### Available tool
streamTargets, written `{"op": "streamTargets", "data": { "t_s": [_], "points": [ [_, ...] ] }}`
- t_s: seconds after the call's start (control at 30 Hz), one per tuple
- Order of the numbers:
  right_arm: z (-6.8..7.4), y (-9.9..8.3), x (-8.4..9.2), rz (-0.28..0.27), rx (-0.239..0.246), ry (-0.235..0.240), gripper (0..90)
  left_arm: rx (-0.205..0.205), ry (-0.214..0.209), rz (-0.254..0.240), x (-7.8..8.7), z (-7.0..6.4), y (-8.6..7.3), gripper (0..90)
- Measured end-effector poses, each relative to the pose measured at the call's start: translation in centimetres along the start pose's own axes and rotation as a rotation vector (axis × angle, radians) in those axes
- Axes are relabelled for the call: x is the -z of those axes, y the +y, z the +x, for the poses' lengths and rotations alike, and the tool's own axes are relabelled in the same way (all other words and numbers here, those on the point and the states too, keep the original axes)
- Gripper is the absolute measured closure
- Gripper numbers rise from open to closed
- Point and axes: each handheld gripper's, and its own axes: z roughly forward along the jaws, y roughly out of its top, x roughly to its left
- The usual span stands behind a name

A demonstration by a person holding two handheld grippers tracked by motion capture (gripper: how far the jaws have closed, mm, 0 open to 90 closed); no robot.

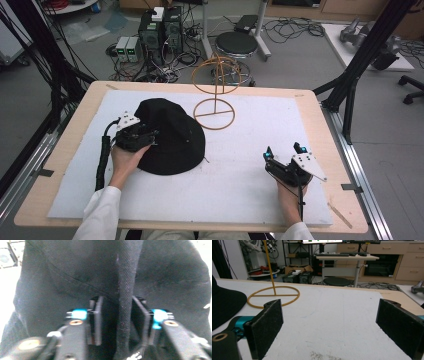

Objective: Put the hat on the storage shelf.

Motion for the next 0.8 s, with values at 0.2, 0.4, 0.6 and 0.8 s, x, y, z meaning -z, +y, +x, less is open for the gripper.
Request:
{"op": "streamTargets", "data": {
  "t_s": [0.2, 0.4, 0.6, 0.8],
  "points": [
    [0.1, 0.1, 0.1, -0.008, 0.011, -0.002, 6.5, 0.014, -0.002, 0.008, -0.1, -0.1, 0.0, 86.2],
    [0.2, 0.1, 0.0, -0.004, 0.02, 0.002, 6.5, -0.015, -0.014, -0.017, 0.1, 0.0, -0.3, 86.4],
    [0.1, 0.1, 0.0, -0.005, 0.011, -0.003, 6.5, -0.028, -0.014, -0.022, 0.4, -0.1, -0.2, 86.4],
    [0.2, 0.1, 0.0, -0.003, 0.015, 0.0, 6.5, -0.026, -0.024, -0.033, 1.0, -0.2, 0.0, 86.5]
  ]
}}
